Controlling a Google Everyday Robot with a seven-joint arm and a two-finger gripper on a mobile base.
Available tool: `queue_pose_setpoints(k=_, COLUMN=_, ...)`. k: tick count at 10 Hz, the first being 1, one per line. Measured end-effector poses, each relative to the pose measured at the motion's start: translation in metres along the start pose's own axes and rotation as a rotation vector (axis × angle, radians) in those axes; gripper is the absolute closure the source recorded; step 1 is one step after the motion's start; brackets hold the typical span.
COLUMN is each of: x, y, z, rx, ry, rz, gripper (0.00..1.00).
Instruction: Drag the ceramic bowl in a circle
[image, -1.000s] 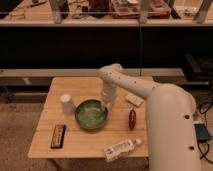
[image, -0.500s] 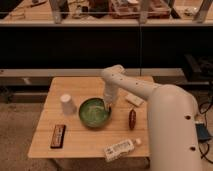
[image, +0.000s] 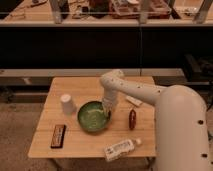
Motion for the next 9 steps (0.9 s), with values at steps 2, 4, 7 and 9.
queue_pose_setpoints(k=2, x=-0.02, y=0.016, z=0.008, rx=-0.011, ry=-0.011, rz=0.024, gripper=1.0)
queue_pose_setpoints(k=4, x=-0.037, y=0.037, z=0.005, rx=-0.06, ry=-0.034, rz=0.073, gripper=1.0)
queue_pose_setpoints(k=7, x=-0.052, y=0.098, z=-0.018, rx=-0.117, ry=0.005, rz=0.23, gripper=1.0)
queue_pose_setpoints(k=9, x=-0.05, y=0.133, z=-0.05, rx=-0.15, ry=0.062, rz=0.331, gripper=1.0)
